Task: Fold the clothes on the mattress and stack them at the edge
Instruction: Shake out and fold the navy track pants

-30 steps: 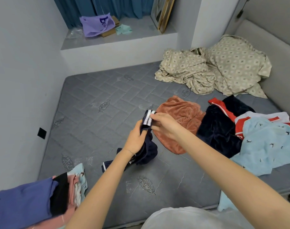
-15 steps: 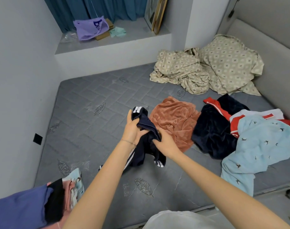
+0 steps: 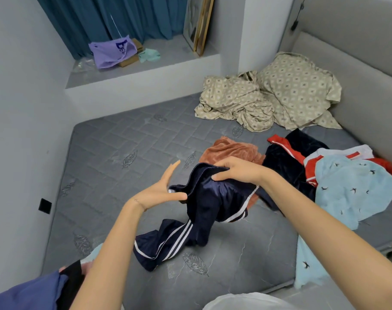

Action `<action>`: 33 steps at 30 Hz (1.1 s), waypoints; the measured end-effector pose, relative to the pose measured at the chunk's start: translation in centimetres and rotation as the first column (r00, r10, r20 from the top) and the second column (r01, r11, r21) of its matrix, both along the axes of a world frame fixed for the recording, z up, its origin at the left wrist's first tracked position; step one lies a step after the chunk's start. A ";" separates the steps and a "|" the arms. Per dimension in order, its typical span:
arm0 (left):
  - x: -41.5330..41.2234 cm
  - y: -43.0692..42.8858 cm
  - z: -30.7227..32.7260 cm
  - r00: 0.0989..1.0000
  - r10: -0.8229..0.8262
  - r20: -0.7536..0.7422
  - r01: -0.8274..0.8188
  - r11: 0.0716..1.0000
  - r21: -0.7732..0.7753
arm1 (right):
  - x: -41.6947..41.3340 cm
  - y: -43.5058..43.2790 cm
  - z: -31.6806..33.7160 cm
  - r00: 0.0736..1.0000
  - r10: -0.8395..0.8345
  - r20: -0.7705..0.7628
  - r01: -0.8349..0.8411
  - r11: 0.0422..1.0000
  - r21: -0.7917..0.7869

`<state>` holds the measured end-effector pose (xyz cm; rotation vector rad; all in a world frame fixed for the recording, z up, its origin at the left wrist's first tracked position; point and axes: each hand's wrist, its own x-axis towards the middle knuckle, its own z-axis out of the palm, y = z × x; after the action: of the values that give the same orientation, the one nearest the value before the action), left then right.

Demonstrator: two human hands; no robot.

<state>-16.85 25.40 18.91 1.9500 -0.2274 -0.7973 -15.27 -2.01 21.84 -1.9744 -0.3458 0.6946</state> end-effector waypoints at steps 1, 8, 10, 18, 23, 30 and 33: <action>-0.3 -0.5 0.0 0.999 -0.038 0.014 0.039 0.998 -0.044 | 0.1 -0.1 -0.2 0.999 -0.017 -0.030 0.018 1.000 0.020; -0.2 -1.9 -1.5 0.990 0.125 0.067 -0.112 0.980 -0.166 | 0.3 -0.7 -2.0 0.976 -0.098 -0.196 0.124 0.985 0.122; -0.6 -2.0 -1.7 0.999 0.037 -0.009 -0.038 0.979 -0.199 | 0.6 -0.9 -2.0 0.964 -0.138 -0.229 0.178 0.971 0.162; -1.0 -6.3 -2.9 0.945 0.298 0.136 -0.270 0.944 -0.192 | 1.9 -1.2 -1.2 0.972 -0.174 -0.156 0.194 0.974 0.121; 1.0 -2.8 1.1 0.923 0.341 0.181 -0.312 0.935 -0.169 | 2.6 -3.6 -1.0 0.998 -0.055 0.001 0.055 0.995 -0.080; 2.8 -0.5 4.8 0.867 0.422 0.266 -0.400 0.907 -0.132 | 2.1 -4.9 -4.1 0.995 -0.049 -0.088 0.039 0.993 -0.109; 2.8 0.1 5.8 0.811 0.542 0.220 -0.476 0.831 -0.288 | 3.0 -5.7 -2.9 0.984 -0.145 -0.101 0.145 0.989 -0.007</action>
<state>-14.03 25.52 24.75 1.7856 0.0438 -0.1138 -12.27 -7.71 18.89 -1.9339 -0.1392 0.6979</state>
